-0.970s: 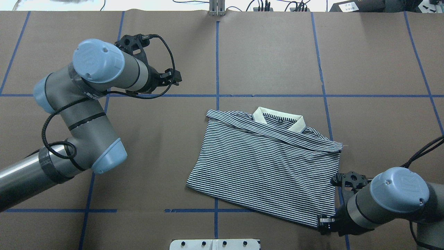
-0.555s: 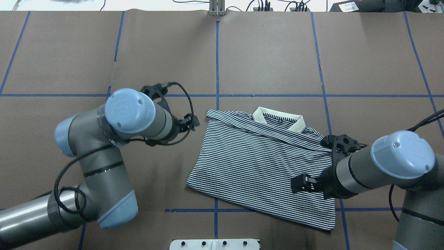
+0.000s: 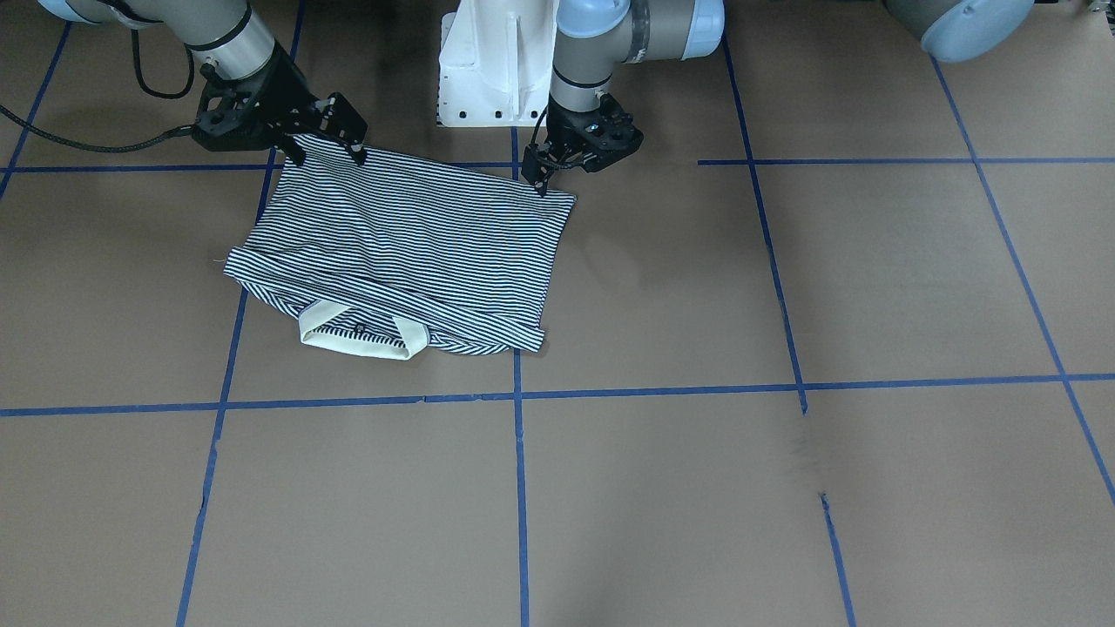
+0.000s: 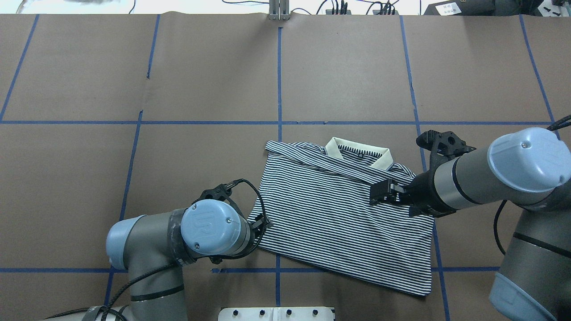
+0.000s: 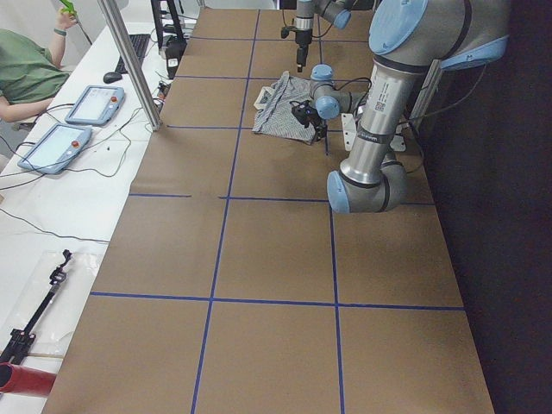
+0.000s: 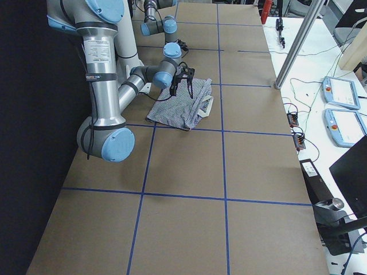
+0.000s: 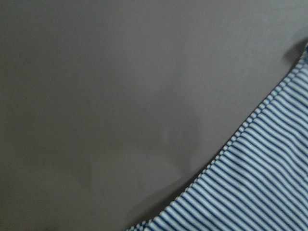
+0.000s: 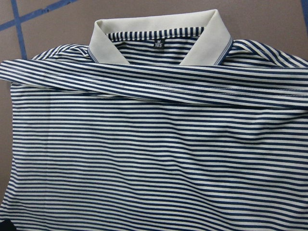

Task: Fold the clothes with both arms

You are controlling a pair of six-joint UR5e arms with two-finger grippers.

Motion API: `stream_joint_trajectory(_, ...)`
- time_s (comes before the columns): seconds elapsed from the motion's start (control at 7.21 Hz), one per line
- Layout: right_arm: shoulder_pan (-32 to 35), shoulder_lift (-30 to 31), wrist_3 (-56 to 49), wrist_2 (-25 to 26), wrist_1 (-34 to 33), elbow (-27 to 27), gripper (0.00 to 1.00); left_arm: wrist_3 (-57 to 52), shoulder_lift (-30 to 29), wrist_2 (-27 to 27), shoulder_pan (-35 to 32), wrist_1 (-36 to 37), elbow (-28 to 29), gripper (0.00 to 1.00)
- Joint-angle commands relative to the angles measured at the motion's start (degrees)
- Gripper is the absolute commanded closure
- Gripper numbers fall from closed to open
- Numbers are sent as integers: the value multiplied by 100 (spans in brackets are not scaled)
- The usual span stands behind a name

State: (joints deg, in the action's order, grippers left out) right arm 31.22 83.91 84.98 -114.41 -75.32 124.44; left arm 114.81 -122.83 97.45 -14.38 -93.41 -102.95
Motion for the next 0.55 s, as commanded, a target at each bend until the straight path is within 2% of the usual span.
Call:
stream_joint_trajectory(0.0, 16, -15, 1, 15, 0, -42, 0, 68, -74, -182, 32, -422, 398, 5)
stream_joint_trajectory(0.14, 25, -15, 1, 15, 0, -42, 0, 68, -66, -191, 32, -415, 390, 8)
stream_joint_trajectory(0.28, 33, -15, 1, 15, 0, -42, 0, 33, -66, -235, 23, -415, 381, 16)
stream_joint_trajectory(0.42, 33, -15, 1, 15, 0, -42, 0, -2, -48, -235, 23, -406, 355, 46)
